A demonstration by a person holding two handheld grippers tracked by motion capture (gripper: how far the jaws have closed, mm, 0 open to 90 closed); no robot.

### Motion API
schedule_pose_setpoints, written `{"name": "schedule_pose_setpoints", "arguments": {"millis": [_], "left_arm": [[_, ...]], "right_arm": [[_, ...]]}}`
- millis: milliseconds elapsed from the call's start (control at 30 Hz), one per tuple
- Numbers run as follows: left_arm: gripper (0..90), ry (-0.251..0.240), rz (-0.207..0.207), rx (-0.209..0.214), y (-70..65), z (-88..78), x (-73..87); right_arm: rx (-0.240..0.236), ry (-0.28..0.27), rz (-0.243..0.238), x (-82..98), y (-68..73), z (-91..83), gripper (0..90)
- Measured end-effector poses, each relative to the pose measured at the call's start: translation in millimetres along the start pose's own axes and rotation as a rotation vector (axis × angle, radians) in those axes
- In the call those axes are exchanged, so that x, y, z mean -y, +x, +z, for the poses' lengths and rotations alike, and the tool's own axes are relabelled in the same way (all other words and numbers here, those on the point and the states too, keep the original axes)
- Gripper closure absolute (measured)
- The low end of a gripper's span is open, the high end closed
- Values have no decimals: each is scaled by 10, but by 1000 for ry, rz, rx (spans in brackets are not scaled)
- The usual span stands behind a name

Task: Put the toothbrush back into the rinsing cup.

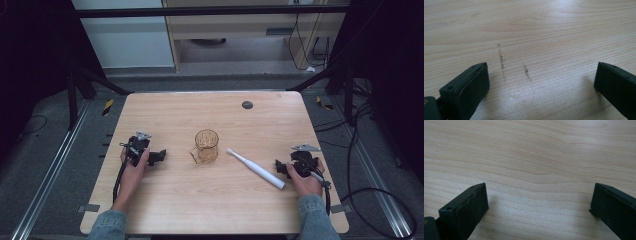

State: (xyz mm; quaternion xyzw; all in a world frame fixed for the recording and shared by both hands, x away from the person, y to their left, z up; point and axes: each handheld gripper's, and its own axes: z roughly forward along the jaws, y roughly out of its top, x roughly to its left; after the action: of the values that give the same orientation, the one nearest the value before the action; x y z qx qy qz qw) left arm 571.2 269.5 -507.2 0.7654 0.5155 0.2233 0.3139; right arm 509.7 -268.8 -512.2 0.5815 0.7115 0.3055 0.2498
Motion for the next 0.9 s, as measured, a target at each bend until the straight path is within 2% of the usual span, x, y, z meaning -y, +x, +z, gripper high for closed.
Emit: {"name": "schedule_pose_setpoints", "arguments": {"millis": [467, 600, 667, 700, 733, 767, 833, 900], "left_arm": [[0, -1, -14, -17, -15, -22, 24], [0, -2, -16, -17, -17, -22, 24], [0, 0, -13, -18, -15, -24, 24], [0, 3, -12, -19, -16, -27, 24], [0, 2, -12, -19, -16, -26, 24], [0, 3, -13, -19, -17, -27, 25], [0, 1, -17, -23, -24, -31, 30], [0, 1, -20, -26, -29, -32, 31]], "right_arm": [[2, -1, -1, 13, 18, -12, 13], [-8, -3, -2, 15, 22, -21, 39], [-12, 1, -16, -8, 27, -53, 137], [-7, -10, -37, -21, 28, -82, 120], [-11, -33, -60, -59, 54, -181, 136], [-11, -33, -60, -59, 54, -181, 136], [-10, -39, -100, -112, 121, -319, 135], [-22, -39, -115, -156, 180, -406, 129]]}}
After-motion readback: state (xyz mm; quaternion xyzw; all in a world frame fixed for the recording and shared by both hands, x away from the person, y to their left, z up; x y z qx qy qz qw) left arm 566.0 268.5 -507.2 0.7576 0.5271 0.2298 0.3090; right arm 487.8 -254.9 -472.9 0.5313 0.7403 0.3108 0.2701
